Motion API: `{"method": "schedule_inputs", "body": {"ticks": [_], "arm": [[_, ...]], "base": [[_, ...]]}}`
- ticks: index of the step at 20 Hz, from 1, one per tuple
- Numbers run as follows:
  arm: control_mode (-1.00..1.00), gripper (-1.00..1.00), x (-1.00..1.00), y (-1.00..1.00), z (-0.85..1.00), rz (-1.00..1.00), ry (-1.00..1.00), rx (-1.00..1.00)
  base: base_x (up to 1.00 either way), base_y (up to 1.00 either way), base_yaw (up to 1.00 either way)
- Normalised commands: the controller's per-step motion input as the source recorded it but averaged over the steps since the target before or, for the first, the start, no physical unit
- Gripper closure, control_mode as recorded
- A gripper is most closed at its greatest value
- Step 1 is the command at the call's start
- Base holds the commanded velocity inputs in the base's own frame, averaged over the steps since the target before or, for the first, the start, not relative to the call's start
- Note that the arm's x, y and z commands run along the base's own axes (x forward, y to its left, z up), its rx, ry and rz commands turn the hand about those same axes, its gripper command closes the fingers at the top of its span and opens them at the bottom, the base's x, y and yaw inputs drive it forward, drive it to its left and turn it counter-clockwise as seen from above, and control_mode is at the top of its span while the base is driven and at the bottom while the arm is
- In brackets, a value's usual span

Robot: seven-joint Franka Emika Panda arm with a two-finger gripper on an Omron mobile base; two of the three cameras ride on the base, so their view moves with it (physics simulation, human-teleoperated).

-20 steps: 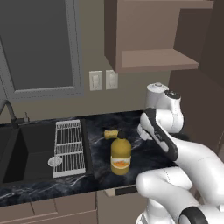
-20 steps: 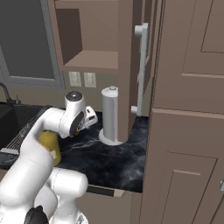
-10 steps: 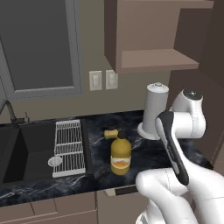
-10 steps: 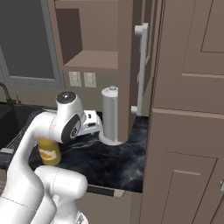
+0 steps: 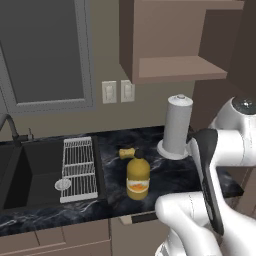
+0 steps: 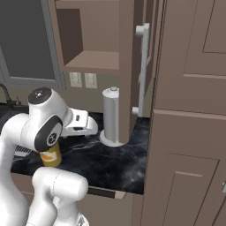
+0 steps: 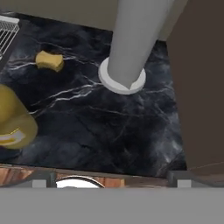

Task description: Open the cabinet. Pick the sponge and place it next to the sink. Then close the cabinet.

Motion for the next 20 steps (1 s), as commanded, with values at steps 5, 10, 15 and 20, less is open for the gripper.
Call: {"method": "schedule_inputs", "body": {"ticks": [5, 10, 15, 20], "arm": [[-1.00, -1.00, -0.23, -0.04, 0.78, -0.20, -0.27, 0.01], [-1.00, -1.00, -0.04, 0.00, 0.27, -0.12, -0.29, 0.08], [-1.00, -1.00, 0.00, 0.00, 0.12, -0.05, -0.31, 0.14], [-1.00, -1.00, -0.45, 0.00, 0.61, 0.00, -0.19, 0.02]], "base": [[0.00, 0.00, 0.00], [0.00, 0.00, 0.00], [0.00, 0.00, 0.00], [0.00, 0.00, 0.00]]}}
